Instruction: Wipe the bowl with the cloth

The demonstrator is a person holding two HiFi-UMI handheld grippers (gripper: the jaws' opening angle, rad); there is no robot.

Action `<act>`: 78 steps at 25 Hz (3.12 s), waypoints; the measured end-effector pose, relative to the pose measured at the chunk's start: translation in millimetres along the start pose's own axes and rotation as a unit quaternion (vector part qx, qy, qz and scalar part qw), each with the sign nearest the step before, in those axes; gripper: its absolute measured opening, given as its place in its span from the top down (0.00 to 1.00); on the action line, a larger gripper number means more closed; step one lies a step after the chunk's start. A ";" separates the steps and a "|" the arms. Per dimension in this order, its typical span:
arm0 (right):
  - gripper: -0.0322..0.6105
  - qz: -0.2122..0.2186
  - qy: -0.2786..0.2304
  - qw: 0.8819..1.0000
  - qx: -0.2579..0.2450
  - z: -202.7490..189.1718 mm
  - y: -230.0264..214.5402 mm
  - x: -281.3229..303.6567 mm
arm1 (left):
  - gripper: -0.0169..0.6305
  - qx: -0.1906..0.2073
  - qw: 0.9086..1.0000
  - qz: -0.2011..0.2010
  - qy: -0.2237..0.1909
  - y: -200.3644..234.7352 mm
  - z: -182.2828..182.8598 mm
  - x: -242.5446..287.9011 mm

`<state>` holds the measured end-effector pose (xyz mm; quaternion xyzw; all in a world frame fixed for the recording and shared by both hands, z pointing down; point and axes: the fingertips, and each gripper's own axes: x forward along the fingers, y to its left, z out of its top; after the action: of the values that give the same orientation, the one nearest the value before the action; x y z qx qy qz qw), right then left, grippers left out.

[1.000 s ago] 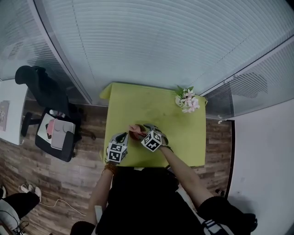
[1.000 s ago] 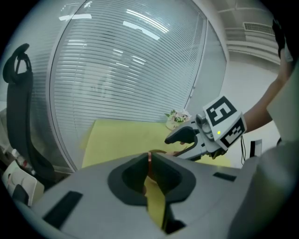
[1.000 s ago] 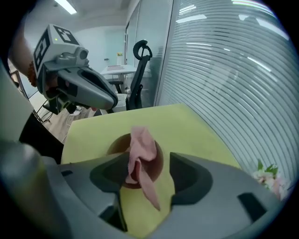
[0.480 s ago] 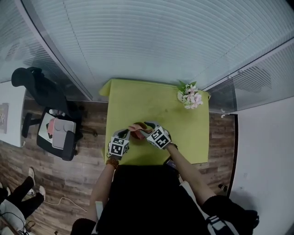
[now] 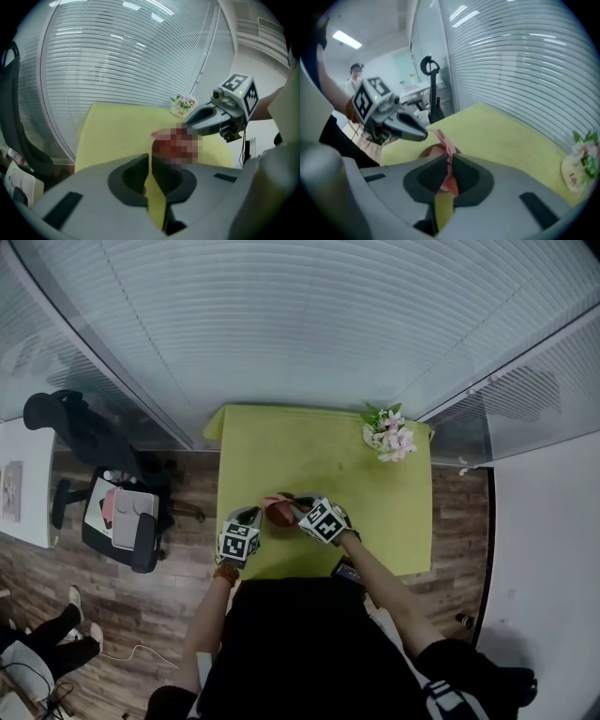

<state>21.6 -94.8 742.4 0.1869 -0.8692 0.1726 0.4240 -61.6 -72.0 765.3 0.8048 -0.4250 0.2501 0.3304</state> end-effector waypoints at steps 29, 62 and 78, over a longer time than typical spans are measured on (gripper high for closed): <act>0.71 0.117 0.042 0.990 -0.066 -2.0 -24.7 34.2 | 0.75 -0.040 0.994 -0.031 0.101 -5.0 -2.4 54.3; 0.88 -0.241 -0.229 0.883 -0.331 196.4 12.3 -174.6 | 0.92 0.205 0.955 0.076 -0.203 -67.3 228.2 -119.1; 0.91 -0.258 -0.309 0.891 -0.210 227.3 25.9 -223.3 | 0.92 0.279 0.902 0.138 -0.300 -98.6 268.5 -188.4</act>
<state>-16.0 -136.6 427.7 0.3553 -0.8933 -0.1963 0.1931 -41.9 -132.7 428.7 0.8342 -0.5237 0.1479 -0.0890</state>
